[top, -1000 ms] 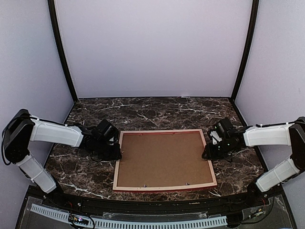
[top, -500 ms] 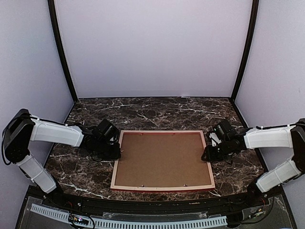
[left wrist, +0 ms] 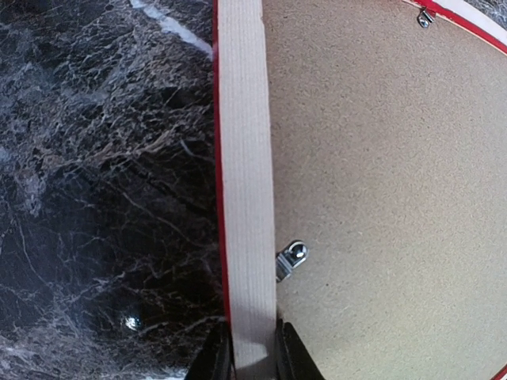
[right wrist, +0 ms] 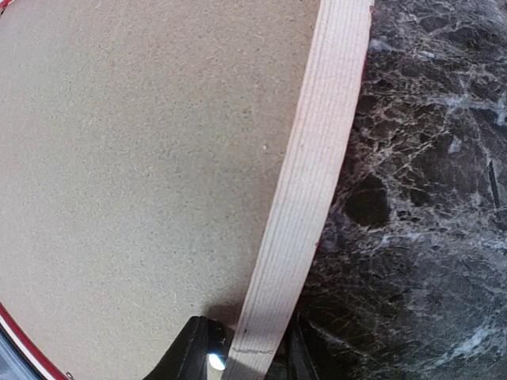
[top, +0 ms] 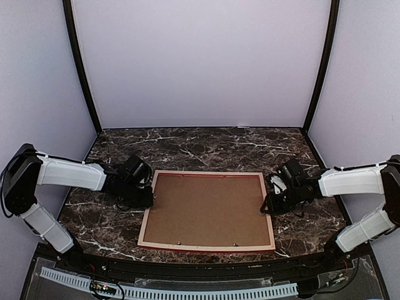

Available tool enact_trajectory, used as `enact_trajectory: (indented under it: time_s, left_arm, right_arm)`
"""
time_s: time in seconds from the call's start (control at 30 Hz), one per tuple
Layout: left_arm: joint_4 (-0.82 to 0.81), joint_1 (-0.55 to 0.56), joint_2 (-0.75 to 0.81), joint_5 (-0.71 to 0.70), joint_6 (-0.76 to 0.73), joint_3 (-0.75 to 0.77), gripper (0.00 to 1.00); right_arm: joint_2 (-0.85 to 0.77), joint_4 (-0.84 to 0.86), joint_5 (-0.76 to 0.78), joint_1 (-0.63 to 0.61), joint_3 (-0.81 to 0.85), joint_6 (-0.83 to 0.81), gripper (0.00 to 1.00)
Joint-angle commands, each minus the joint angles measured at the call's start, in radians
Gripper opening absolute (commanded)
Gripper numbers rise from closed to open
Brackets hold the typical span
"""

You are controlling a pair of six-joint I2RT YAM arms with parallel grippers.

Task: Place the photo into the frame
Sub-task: Press the fastener onto the backboard.

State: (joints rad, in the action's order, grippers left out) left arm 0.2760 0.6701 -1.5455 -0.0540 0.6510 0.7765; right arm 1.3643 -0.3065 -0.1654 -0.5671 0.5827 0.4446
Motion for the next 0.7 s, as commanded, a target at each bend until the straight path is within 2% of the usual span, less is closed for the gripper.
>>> enact_trajectory:
  time_s: [0.0, 0.37, 0.67]
  left_arm:
    - [0.081, -0.012, 0.026, -0.039, -0.022, -0.026, 0.2]
    - [0.089, -0.029, 0.054, -0.041, -0.028, -0.043, 0.2]
    - [0.103, -0.034, 0.068, -0.046, -0.03, -0.052, 0.2]
  right_arm:
    - [0.02, 0.017, -0.038, -0.023, -0.006, -0.028, 0.32]
    - [0.075, 0.037, -0.041, -0.026, 0.007, -0.054, 0.24]
    - [0.161, 0.003, 0.055, -0.026, 0.038, -0.036, 0.2]
